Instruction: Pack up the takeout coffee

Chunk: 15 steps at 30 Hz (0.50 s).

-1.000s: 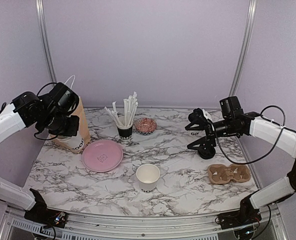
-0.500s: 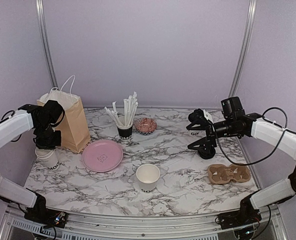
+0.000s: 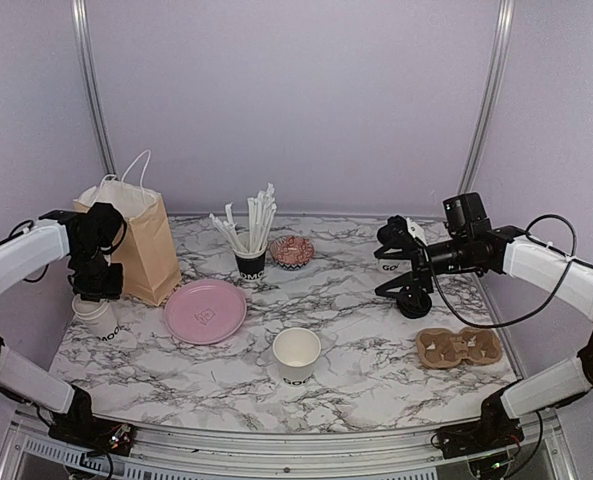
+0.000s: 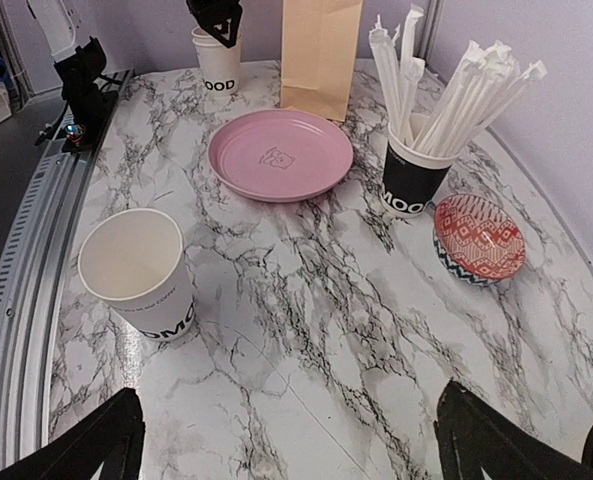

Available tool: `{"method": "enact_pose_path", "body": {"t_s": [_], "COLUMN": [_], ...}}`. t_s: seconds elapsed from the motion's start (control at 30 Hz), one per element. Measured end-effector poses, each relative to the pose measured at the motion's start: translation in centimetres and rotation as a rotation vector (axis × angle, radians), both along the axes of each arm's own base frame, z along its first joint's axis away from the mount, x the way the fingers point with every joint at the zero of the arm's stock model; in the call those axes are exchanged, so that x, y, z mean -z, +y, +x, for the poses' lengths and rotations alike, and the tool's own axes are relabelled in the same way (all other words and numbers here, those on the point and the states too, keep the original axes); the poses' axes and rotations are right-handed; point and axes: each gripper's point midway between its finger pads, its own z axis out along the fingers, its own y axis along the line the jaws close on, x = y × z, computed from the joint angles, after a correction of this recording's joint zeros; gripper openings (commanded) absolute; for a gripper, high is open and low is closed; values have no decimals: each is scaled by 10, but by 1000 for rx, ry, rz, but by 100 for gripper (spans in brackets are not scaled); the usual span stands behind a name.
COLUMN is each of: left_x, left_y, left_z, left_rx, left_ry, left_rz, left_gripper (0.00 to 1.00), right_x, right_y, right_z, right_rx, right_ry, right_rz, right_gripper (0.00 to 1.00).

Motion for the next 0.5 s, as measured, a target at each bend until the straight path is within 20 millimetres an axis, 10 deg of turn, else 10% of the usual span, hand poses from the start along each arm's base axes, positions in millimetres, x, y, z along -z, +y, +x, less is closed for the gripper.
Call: {"method": "enact_pose_path", "body": {"t_s": [0.13,0.27,0.4,0.5], "left_x": [-18,-93,-163,-178], "left_y": [-7,-42,-105,-157], "left_z": [4,21,20,7], "left_rx": [13,102,314,502], "left_ry": [-40,-255,-462,-524], "left_rz": [-19,-84,-199,-272], "left_gripper": [48,49,50,51], "right_x": [3,3,14,37], "right_y": [-7,-25,-44,-56], "right_z": [18,43,56,59], "right_rx": [110,266,350,393], "right_ry": [9,-7,-23,12], "right_rz": [-35,-84,-167,-262], "right_gripper": [99,97,63,51]}}
